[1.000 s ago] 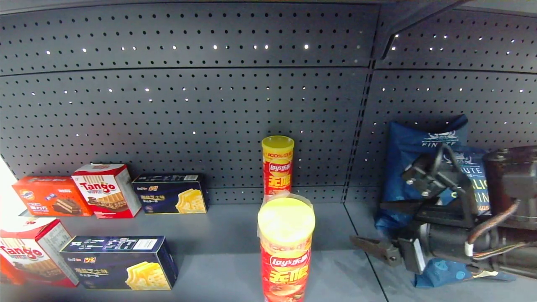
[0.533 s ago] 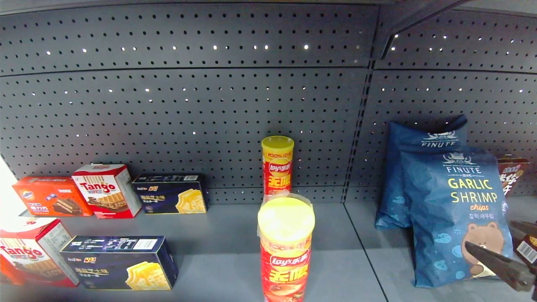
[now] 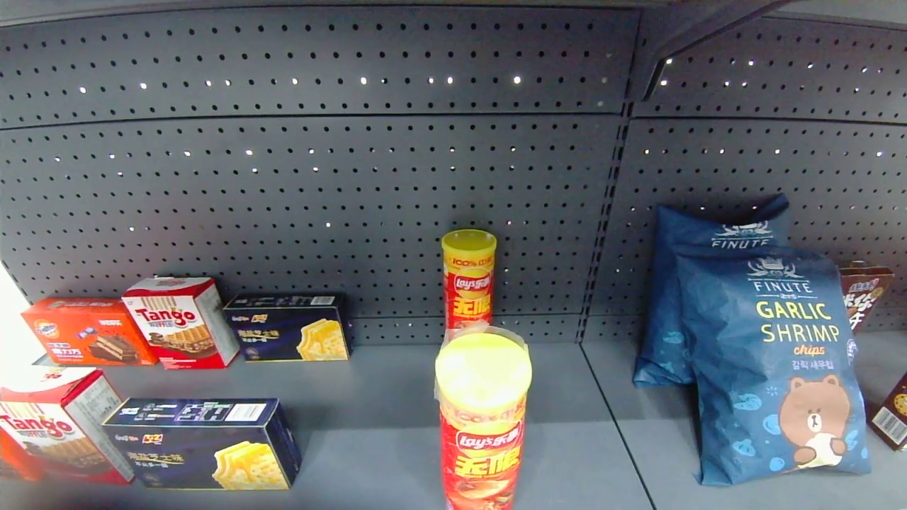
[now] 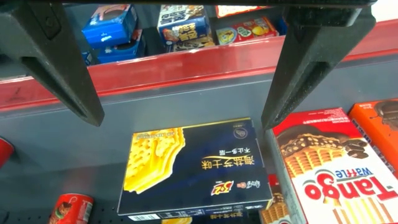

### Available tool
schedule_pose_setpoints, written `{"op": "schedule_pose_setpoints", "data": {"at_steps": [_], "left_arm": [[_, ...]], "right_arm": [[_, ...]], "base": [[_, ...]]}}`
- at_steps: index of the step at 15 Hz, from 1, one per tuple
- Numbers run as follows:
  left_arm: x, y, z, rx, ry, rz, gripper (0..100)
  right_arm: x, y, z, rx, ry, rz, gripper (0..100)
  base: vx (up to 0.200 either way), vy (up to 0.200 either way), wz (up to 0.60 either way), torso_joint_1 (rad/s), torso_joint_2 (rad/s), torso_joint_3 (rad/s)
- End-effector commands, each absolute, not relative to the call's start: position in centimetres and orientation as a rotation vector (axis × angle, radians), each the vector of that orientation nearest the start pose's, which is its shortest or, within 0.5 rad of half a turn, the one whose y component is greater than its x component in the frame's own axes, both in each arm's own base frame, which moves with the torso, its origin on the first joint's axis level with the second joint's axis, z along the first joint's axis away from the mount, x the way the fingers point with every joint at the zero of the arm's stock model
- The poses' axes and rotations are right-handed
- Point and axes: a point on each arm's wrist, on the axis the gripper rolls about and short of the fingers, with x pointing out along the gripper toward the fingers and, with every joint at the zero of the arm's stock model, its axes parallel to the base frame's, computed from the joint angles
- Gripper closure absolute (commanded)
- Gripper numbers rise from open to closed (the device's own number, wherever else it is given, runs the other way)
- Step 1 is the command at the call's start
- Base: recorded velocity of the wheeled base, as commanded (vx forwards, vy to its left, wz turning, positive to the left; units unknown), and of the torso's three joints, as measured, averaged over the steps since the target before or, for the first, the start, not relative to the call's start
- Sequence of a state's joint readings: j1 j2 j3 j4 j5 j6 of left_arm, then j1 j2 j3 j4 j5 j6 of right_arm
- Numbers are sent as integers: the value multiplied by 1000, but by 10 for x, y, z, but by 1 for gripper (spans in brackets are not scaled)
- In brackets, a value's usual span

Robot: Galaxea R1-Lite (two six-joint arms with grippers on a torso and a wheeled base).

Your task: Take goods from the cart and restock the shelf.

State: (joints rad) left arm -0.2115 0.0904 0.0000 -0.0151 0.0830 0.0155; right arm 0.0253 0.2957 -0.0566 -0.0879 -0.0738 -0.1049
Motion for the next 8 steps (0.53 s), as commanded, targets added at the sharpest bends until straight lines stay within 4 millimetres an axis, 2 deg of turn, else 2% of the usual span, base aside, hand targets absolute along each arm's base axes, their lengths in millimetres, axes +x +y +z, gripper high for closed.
{"op": "schedule_pose_setpoints", "data": {"at_steps": [1, 4, 6, 8], "left_arm": [[-15, 5, 79, 27, 76, -129, 0], [-15, 5, 79, 27, 76, -128, 0], [-15, 5, 79, 25, 75, -129, 0], [-15, 5, 79, 25, 78, -129, 0]], "right_arm": [[-22, -2, 84, -87, 41, -121, 0], [-25, -3, 83, -63, 1, -144, 0], [-25, 0, 83, -41, -5, 14, 0], [-22, 1, 75, -36, 17, 59, 0]], "base": [[0, 0, 0, 0, 0, 0], [0, 0, 0, 0, 0, 0], [0, 0, 0, 0, 0, 0], [0, 0, 0, 0, 0, 0]]}}
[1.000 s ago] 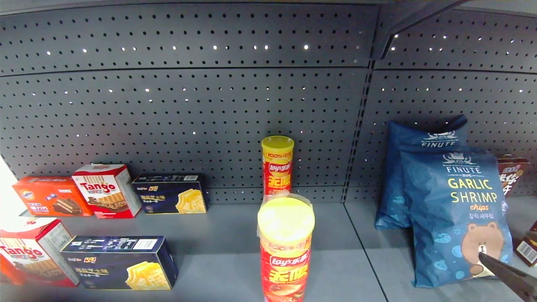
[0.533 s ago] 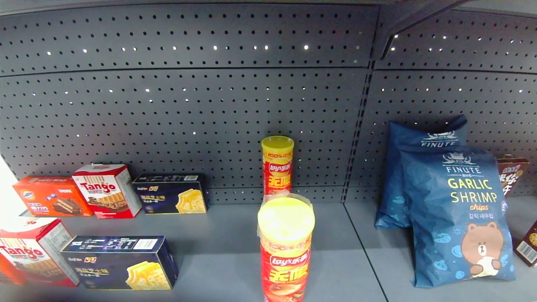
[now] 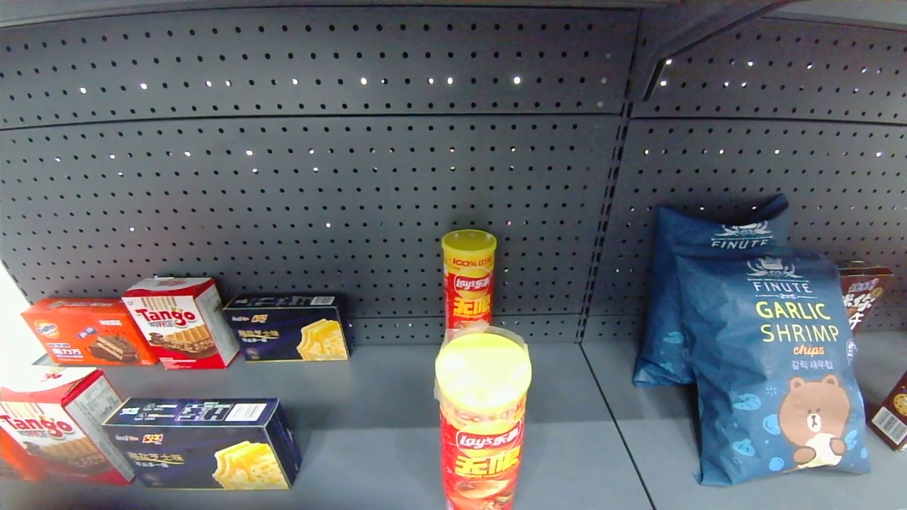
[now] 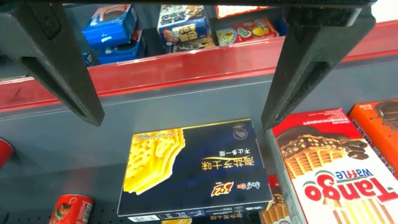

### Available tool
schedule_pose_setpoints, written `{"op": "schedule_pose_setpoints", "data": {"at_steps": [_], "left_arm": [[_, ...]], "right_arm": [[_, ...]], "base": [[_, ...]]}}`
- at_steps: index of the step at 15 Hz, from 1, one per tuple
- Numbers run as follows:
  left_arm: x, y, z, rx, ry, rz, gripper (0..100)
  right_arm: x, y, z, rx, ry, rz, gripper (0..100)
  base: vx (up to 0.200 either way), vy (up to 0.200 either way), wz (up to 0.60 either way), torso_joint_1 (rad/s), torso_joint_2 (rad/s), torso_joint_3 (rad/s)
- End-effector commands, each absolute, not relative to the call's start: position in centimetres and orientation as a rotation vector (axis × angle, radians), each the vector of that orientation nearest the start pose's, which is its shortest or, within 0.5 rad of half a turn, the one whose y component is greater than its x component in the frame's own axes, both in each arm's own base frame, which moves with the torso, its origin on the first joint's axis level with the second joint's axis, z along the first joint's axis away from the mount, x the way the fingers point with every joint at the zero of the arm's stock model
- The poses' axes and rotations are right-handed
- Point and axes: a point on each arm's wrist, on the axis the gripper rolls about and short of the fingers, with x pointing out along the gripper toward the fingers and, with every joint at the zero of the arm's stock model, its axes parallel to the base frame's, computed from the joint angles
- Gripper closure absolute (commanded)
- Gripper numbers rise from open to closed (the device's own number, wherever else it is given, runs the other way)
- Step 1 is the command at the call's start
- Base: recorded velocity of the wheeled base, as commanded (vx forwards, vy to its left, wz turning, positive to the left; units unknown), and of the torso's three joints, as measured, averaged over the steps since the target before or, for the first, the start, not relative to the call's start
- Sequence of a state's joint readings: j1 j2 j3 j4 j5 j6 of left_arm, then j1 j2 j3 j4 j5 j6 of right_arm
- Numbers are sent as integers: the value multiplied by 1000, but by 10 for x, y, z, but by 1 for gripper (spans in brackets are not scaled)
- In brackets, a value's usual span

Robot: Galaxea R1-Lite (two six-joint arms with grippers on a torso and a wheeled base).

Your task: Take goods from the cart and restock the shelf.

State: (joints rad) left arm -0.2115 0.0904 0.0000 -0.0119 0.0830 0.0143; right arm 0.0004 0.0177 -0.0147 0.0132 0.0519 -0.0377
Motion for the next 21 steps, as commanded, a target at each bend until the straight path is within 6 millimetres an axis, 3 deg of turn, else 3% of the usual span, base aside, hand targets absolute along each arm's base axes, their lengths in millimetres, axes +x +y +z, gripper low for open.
{"op": "schedule_pose_setpoints", "data": {"at_steps": [1, 10, 14, 15, 21], "left_arm": [[-15, 5, 78, 25, 77, -129, 0], [-15, 5, 78, 26, 83, -116, 0], [-14, 3, 79, 26, 90, -24, 0], [-15, 1, 78, 22, 96, 77, 0], [-23, -2, 75, 64, 2, -88, 0]], "right_arm": [[-22, 1, 75, -15, 15, 52, 0], [-22, 1, 75, -4, 14, 41, 0], [-22, 1, 75, -4, 15, 41, 0], [-22, 1, 75, -4, 15, 41, 0], [-22, 1, 75, -4, 15, 41, 0]], "base": [[0, 0, 0, 0, 0, 0], [0, 0, 0, 0, 0, 0], [0, 0, 0, 0, 0, 0], [0, 0, 0, 0, 0, 0], [0, 0, 0, 0, 0, 0]]}}
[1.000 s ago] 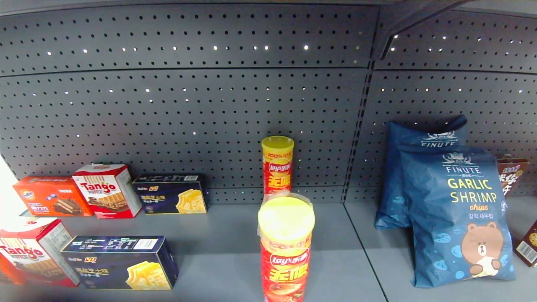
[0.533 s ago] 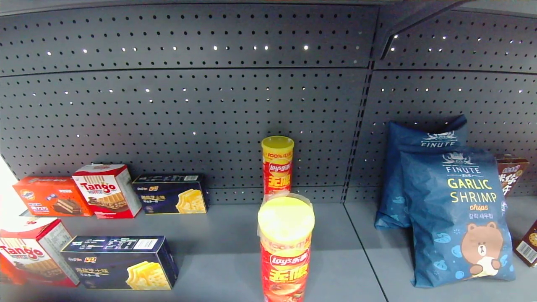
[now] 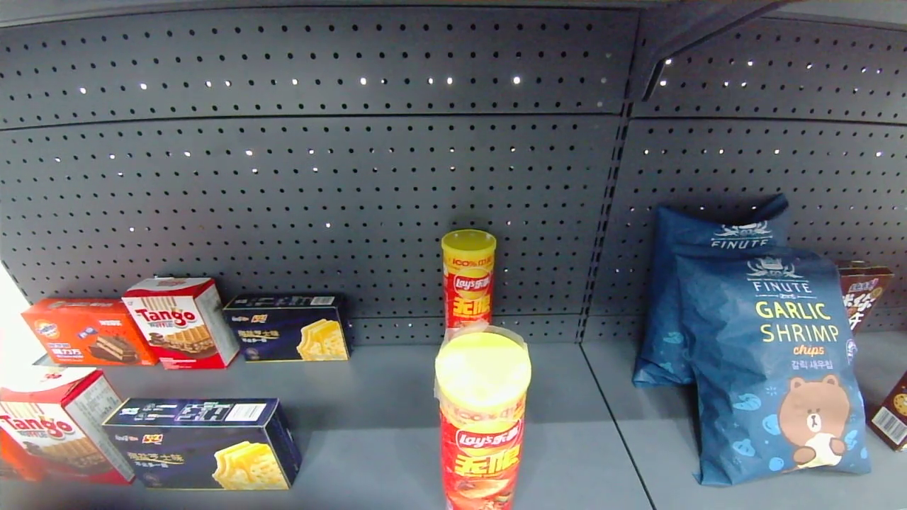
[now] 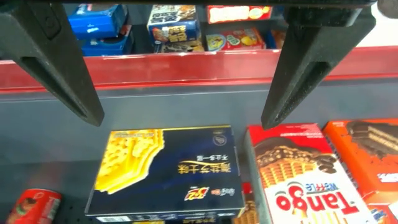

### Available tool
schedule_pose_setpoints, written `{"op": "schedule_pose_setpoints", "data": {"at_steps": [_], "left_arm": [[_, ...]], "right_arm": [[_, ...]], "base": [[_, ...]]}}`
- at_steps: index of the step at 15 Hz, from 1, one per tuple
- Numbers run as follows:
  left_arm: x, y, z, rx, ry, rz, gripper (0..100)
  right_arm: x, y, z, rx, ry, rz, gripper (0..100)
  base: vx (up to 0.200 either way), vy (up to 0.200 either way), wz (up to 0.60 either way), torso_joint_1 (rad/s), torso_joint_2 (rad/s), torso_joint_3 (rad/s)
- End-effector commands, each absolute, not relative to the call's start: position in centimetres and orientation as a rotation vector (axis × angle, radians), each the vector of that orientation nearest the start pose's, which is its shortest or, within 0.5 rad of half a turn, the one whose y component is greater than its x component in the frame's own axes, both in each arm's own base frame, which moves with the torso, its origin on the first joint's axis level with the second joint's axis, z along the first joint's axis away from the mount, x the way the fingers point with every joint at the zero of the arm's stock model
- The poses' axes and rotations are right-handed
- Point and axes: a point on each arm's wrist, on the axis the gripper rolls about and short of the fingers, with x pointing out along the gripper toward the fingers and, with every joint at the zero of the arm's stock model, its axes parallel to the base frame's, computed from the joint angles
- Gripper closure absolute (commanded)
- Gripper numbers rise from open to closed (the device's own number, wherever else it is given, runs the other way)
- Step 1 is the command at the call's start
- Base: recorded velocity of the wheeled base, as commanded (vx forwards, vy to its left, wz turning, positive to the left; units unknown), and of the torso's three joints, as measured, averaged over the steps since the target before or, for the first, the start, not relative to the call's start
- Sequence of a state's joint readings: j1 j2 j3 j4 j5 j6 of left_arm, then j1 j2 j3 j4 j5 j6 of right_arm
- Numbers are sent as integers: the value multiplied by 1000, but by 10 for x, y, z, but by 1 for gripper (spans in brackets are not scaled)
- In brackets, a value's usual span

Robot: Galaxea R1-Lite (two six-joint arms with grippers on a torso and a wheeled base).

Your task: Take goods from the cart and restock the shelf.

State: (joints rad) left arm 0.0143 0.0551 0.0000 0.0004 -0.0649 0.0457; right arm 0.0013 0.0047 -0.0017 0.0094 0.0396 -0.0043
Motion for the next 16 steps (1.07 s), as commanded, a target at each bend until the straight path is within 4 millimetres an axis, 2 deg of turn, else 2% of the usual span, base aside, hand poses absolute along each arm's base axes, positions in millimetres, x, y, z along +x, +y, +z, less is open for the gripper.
{"op": "schedule_pose_setpoints", "data": {"at_steps": [1, 16], "left_arm": [[-23, -2, 75, 63, 3, -85, 0], [-23, -2, 75, 58, -2, -83, 0]], "right_arm": [[-22, 1, 75, -4, 15, 41, 0], [-22, 1, 75, -4, 15, 43, 0]], "base": [[0, 0, 0, 0, 0, 0], [0, 0, 0, 0, 0, 0]]}}
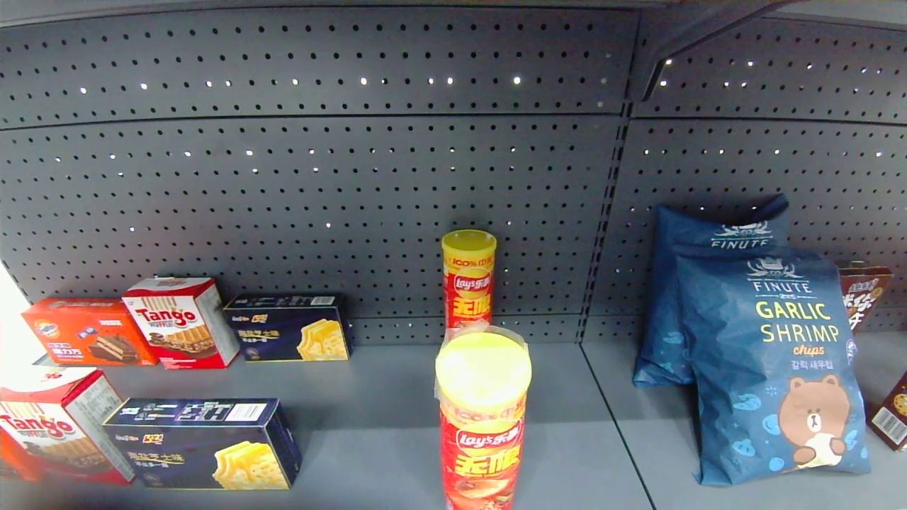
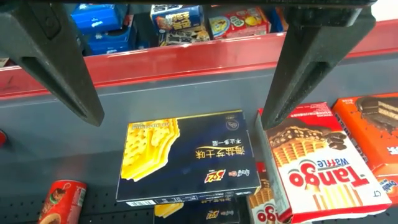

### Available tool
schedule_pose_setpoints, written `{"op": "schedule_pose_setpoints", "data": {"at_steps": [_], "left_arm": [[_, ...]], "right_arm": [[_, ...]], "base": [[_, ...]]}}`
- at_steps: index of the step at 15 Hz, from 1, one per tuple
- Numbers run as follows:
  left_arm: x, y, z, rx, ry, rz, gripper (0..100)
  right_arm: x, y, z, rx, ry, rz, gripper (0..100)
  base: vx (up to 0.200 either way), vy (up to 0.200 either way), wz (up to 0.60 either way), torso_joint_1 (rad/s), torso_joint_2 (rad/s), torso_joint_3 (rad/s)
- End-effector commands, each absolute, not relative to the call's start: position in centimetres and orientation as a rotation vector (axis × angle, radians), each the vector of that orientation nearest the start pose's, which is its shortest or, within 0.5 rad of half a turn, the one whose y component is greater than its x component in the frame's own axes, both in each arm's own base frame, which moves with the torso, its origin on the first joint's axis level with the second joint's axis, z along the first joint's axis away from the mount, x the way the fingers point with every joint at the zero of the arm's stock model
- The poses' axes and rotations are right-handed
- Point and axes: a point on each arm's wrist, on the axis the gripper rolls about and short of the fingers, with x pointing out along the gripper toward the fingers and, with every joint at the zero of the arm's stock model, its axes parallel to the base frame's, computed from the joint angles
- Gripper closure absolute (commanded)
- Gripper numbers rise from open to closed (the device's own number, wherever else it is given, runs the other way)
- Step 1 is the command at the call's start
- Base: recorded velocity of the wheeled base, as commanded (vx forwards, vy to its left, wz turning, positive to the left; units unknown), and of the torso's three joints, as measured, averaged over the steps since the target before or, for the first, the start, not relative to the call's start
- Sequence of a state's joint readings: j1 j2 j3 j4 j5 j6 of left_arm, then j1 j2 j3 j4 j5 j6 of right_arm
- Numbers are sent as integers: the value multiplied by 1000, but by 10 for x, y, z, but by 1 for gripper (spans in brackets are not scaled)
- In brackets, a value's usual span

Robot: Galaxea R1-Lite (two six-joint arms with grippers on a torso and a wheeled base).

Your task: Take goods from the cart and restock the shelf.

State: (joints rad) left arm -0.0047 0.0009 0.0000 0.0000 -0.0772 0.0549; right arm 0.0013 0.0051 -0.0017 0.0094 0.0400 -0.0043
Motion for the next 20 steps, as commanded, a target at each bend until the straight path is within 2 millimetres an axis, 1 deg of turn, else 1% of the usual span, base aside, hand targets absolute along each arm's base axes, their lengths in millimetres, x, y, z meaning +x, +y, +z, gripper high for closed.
{"op": "schedule_pose_setpoints", "data": {"at_steps": [1, 7, 8, 18, 19, 20], "left_arm": [[-23, -2, 75, 54, -2, -81, 0], [-23, -2, 75, 49, -2, -80, 0], [-23, -2, 75, 51, -2, -80, 0], [-23, -2, 75, 49, -2, -78, 0], [-23, -2, 75, 48, -2, -77, 0], [-23, -2, 75, 49, 0, -80, 0]], "right_arm": [[-22, 1, 75, -4, 15, 43, 0], [-22, 1, 75, -6, 15, 41, 0], [-22, 1, 75, -6, 15, 41, 0], [-22, 1, 75, -4, 15, 40, 0], [-22, 1, 75, -4, 15, 40, 0], [-22, 1, 75, -4, 15, 41, 0]], "base": [[-200, 0, 0, 2, 2, 7], [0, 0, 0, 0, 0, 0], [0, 0, 600, 2, -2, -2], [0, 0, 0, 0, 0, 0], [-200, 0, 0, 2, 7, 2], [0, 0, 0, 0, 0, 0]]}}
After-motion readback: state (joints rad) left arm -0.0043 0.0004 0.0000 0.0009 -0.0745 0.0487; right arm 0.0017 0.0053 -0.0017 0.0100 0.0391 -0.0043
